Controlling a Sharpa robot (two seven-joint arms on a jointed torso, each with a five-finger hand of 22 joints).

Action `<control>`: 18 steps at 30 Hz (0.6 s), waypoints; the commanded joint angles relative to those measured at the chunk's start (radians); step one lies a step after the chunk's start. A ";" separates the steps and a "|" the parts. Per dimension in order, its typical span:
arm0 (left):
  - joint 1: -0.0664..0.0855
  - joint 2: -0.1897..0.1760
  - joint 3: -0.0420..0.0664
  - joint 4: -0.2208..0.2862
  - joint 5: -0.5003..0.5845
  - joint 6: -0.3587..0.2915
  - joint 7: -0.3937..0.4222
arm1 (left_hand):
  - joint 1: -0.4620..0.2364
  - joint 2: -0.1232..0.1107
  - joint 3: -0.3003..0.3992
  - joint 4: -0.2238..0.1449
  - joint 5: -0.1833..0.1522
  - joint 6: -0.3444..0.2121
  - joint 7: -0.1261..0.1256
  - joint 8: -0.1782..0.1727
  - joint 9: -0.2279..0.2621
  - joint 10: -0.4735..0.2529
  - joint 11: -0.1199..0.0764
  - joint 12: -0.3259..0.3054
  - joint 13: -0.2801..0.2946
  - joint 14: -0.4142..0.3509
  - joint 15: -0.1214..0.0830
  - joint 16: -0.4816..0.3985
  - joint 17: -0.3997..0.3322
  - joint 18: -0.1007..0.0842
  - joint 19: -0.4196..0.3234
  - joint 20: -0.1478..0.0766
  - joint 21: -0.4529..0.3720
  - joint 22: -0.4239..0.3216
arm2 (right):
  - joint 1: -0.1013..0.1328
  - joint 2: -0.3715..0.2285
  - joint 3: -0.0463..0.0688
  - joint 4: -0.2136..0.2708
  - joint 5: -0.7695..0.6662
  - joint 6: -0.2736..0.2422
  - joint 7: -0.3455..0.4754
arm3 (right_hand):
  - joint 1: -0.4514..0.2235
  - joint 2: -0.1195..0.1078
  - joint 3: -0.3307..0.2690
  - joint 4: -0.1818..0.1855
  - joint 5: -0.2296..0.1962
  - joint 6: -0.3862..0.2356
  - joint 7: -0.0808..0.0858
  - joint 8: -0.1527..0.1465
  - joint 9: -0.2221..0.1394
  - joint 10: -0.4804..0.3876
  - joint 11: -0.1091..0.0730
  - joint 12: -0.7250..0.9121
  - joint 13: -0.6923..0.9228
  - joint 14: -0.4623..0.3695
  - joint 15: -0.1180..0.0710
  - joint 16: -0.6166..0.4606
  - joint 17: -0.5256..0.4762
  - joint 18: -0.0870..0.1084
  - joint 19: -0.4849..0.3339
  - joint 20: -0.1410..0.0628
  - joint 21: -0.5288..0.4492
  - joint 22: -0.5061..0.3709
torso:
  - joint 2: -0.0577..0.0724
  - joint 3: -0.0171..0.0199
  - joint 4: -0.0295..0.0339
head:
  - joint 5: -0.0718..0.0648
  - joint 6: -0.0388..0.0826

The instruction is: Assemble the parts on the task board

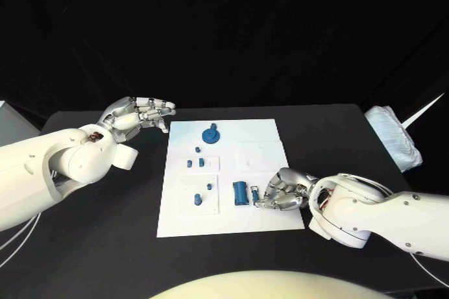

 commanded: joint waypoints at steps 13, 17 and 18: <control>0.001 0.001 0.001 0.001 0.000 0.011 0.004 | -0.002 0.009 0.000 0.004 0.005 -0.001 -0.001 0.005 0.001 -0.008 0.000 0.005 -0.001 -0.008 -0.001 0.004 0.001 0.006 0.006 -0.001 -0.005 -0.001 | -0.001 0.003 0.000 -0.001 0.003 0.035 0.020 | 0.020 -0.004 0.001 -0.013 0.008 0.004 -0.006 -0.007 -0.001 0.036 -0.006 0.005 0.161 0.091 -0.005 0.003 0.188 -0.014 0.076 -0.005 0.003 0.232 | 0.000 -0.0001 -0.0002 | 0.001 -0.002; 0.001 0.001 0.001 0.001 0.000 0.011 0.004 | 0.000 0.009 0.002 0.005 0.004 -0.001 -0.001 0.007 0.001 -0.009 0.000 0.007 -0.002 -0.008 -0.001 0.005 0.001 0.006 0.008 -0.001 -0.006 -0.003 | -0.001 0.003 0.000 -0.005 0.000 0.034 0.017 | 0.022 -0.003 0.002 -0.013 0.009 0.005 -0.006 -0.007 -0.001 0.036 -0.006 0.006 0.161 0.092 -0.005 0.003 0.188 -0.014 0.076 -0.005 0.004 0.232 | 0.000 0.0000 -0.0004 | 0.001 -0.002; 0.001 0.001 0.001 0.001 0.000 0.011 0.004 | 0.000 0.009 0.002 0.005 0.004 -0.001 -0.001 0.007 0.001 -0.009 0.000 0.007 -0.002 -0.008 -0.001 0.005 0.001 0.006 0.008 -0.001 -0.006 -0.003 | -0.001 0.004 0.000 -0.006 0.000 0.033 0.016 | 0.023 -0.001 0.002 -0.014 0.010 0.005 -0.006 -0.007 -0.001 0.036 -0.006 0.005 0.161 0.092 -0.005 0.003 0.188 -0.014 0.076 -0.005 0.005 0.232 | 0.000 0.0000 -0.0004 | 0.001 -0.002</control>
